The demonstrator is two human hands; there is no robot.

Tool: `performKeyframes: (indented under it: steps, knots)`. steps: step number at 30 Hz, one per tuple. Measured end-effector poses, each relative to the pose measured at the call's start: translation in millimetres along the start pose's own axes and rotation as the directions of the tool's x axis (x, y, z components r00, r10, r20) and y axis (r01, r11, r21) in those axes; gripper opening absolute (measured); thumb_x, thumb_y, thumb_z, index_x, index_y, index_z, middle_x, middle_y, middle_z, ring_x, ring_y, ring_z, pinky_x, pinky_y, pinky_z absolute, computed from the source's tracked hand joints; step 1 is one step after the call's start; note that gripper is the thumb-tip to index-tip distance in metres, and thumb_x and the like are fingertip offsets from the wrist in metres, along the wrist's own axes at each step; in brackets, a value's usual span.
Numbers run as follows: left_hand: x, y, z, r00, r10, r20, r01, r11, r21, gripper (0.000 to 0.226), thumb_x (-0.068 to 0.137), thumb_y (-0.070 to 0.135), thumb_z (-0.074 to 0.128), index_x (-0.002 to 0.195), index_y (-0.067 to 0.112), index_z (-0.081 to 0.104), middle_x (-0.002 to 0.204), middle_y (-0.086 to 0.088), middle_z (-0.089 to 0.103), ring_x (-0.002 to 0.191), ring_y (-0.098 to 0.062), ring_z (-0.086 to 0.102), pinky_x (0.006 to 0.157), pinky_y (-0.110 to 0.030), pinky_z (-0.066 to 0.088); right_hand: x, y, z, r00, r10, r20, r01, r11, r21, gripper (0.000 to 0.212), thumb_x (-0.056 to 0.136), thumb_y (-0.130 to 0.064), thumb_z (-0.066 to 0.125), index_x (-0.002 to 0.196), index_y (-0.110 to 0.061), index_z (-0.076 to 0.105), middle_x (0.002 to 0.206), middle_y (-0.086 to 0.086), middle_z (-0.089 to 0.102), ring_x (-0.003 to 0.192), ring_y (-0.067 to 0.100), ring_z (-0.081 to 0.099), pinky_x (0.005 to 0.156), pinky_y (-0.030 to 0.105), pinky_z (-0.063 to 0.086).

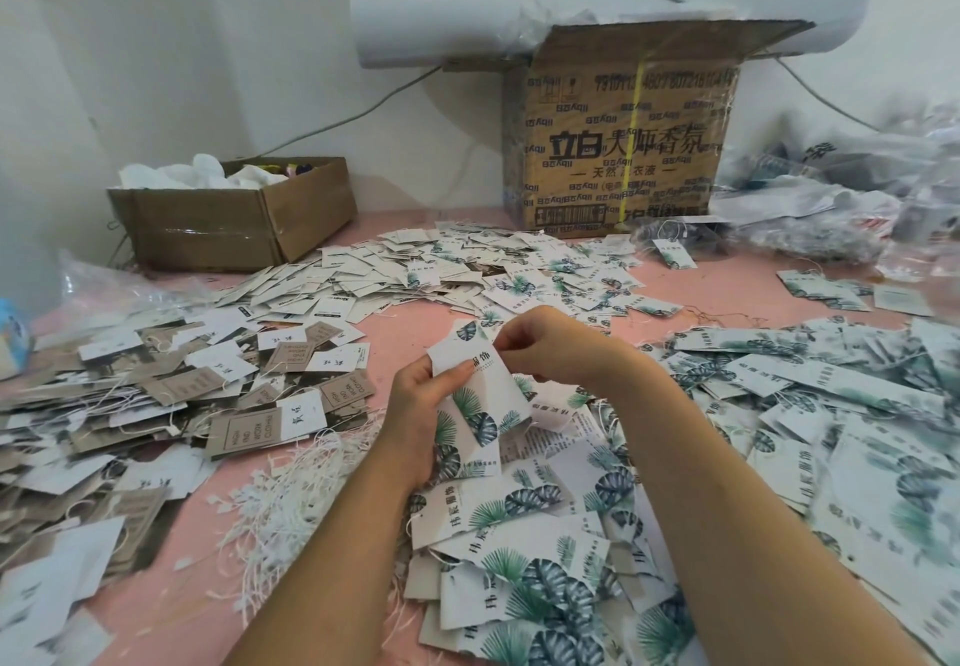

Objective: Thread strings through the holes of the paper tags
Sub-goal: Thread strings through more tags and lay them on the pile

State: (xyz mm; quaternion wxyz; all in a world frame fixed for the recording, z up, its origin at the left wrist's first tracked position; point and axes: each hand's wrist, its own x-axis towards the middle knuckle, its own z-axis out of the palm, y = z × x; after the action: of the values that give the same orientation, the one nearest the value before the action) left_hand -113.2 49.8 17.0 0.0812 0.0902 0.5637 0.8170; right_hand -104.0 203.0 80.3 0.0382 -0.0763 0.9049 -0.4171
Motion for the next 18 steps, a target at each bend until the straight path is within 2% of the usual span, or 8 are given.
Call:
performKeyframes:
  steps: [2, 4, 8, 11, 14, 18]
  knots:
    - [0.0, -0.2, 0.2, 1.000, 0.015, -0.014, -0.015, 1.000, 0.000, 0.013, 0.081, 0.002, 0.060, 0.082, 0.013, 0.067, 0.070, -0.007, 0.073, 0.058, -0.020, 0.069, 0.047, -0.026, 0.053, -0.5, 1.1, -2.2, 0.999, -0.010, -0.041, 0.010, 1.000, 0.020, 0.013, 0.087, -0.008, 0.060, 0.076, -0.007, 0.066, 0.056, -0.003, 0.050, 0.043, 0.005, 0.035, 0.039, 0.014, 0.030]
    - [1.7, 0.0, -0.5, 0.998, 0.039, -0.050, -0.039, 0.999, -0.004, 0.014, 0.080, 0.002, 0.062, 0.083, 0.015, 0.068, 0.074, -0.007, 0.073, 0.062, -0.020, 0.069, 0.051, -0.029, 0.054, -1.4, 3.5, -6.9, 0.992, -0.011, -0.126, 0.018, 0.998, 0.054, 0.014, 0.087, -0.012, 0.063, 0.073, -0.010, 0.066, 0.050, -0.007, 0.047, 0.038, 0.004, 0.032, 0.037, 0.015, 0.029]
    - [6.2, 1.6, -1.7, 0.984, 0.108, -0.142, -0.107, 0.994, 0.015, 0.017, 0.077, 0.002, 0.069, 0.085, 0.017, 0.067, 0.083, -0.005, 0.074, 0.080, -0.025, 0.068, 0.077, -0.044, 0.053, -5.0, 3.9, -18.8, 0.952, -0.028, -0.305, 0.075, 0.987, 0.142, 0.015, 0.085, -0.015, 0.066, 0.071, -0.015, 0.066, 0.044, -0.010, 0.044, 0.036, 0.002, 0.030, 0.038, 0.015, 0.030]
    - [6.6, 1.4, 0.4, 0.975, 0.149, -0.168, -0.142, 0.989, 0.052, 0.022, 0.074, 0.002, 0.072, 0.087, 0.018, 0.065, 0.078, 0.002, 0.074, 0.074, -0.016, 0.070, 0.076, -0.040, 0.053, -7.8, -2.0, -21.3, 0.929, -0.092, -0.359, 0.154, 0.977, 0.148, 0.016, 0.085, -0.013, 0.066, 0.069, -0.017, 0.066, 0.049, -0.005, 0.047, 0.035, 0.000, 0.032, 0.037, 0.012, 0.028]
    - [6.0, 0.9, 2.7, 0.968, 0.178, -0.177, -0.166, 0.983, 0.078, 0.022, 0.073, 0.001, 0.073, 0.085, 0.019, 0.067, 0.080, 0.003, 0.074, 0.075, -0.015, 0.070, 0.076, -0.039, 0.054, -7.0, -8.9, -17.4, 0.920, -0.163, -0.356, 0.196, 0.979, 0.058, 0.018, 0.084, -0.014, 0.067, 0.069, -0.022, 0.065, 0.054, -0.005, 0.053, 0.038, -0.001, 0.036, 0.039, 0.011, 0.033]
    - [5.9, 2.2, 4.4, 0.962, 0.203, -0.181, -0.191, 0.978, 0.083, 0.020, 0.073, 0.000, 0.073, 0.078, 0.019, 0.070, 0.080, 0.000, 0.074, 0.074, -0.017, 0.070, 0.076, -0.039, 0.055, -4.1, -13.6, -7.6, 0.921, -0.218, -0.322, 0.201, 0.976, -0.084, 0.012, 0.085, -0.018, 0.066, 0.073, -0.020, 0.065, 0.063, 0.001, 0.056, 0.049, 0.008, 0.041, 0.047, 0.019, 0.038]
